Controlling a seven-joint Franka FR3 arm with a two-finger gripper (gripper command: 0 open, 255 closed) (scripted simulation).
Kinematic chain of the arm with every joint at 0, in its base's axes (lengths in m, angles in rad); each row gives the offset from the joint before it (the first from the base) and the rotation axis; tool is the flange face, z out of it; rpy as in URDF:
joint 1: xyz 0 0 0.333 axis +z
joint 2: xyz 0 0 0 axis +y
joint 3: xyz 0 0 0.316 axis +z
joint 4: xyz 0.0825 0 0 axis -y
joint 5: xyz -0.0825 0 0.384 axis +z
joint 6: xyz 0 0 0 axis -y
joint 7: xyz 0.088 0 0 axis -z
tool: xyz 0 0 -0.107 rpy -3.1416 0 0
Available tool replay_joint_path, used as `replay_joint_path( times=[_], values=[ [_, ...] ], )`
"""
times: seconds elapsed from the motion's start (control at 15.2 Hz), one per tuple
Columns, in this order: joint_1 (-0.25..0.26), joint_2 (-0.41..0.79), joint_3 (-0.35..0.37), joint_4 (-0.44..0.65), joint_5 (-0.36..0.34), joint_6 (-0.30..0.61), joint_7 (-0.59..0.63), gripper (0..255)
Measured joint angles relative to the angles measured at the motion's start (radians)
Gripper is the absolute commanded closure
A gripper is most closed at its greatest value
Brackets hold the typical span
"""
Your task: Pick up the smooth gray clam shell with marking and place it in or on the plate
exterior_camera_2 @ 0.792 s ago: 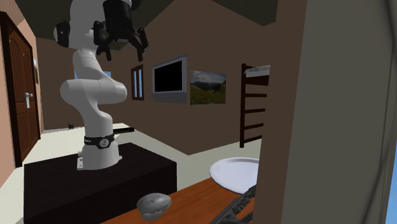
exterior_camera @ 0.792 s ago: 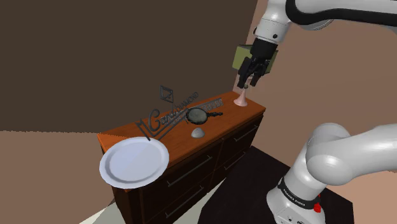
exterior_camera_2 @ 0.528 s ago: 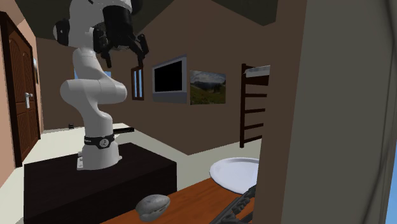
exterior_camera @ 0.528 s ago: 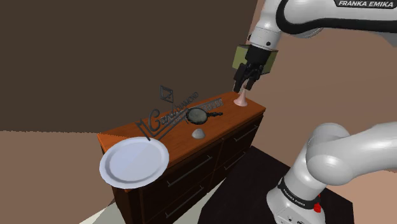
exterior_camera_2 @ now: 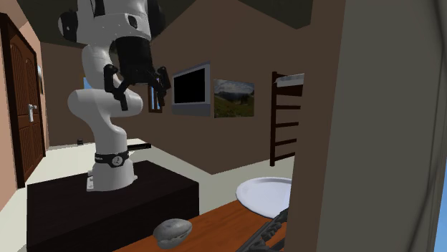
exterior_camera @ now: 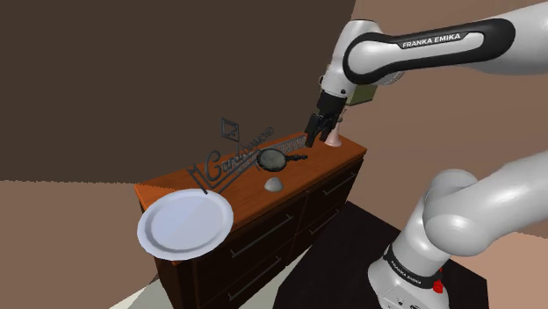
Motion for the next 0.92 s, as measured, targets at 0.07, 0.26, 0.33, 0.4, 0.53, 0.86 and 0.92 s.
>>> replay_joint_path(
  times=[0.07,0.26,0.33,0.4,0.53,0.86,0.92],
  values=[
    [0.006,0.035,-0.007,-0.003,0.003,0.035,-0.017,0],
    [0.020,0.140,-0.035,-0.019,0.013,0.146,-0.079,0],
    [0.028,0.176,-0.041,-0.018,0.020,0.179,-0.096,0],
    [0.035,0.220,-0.049,-0.016,0.029,0.216,-0.118,0],
    [0.047,0.291,-0.065,-0.006,0.046,0.270,-0.162,0],
    [0.077,0.492,-0.099,0.031,0.121,0.410,-0.298,0],
    [0.083,0.542,-0.102,0.050,0.145,0.434,-0.329,0]
  ],
)
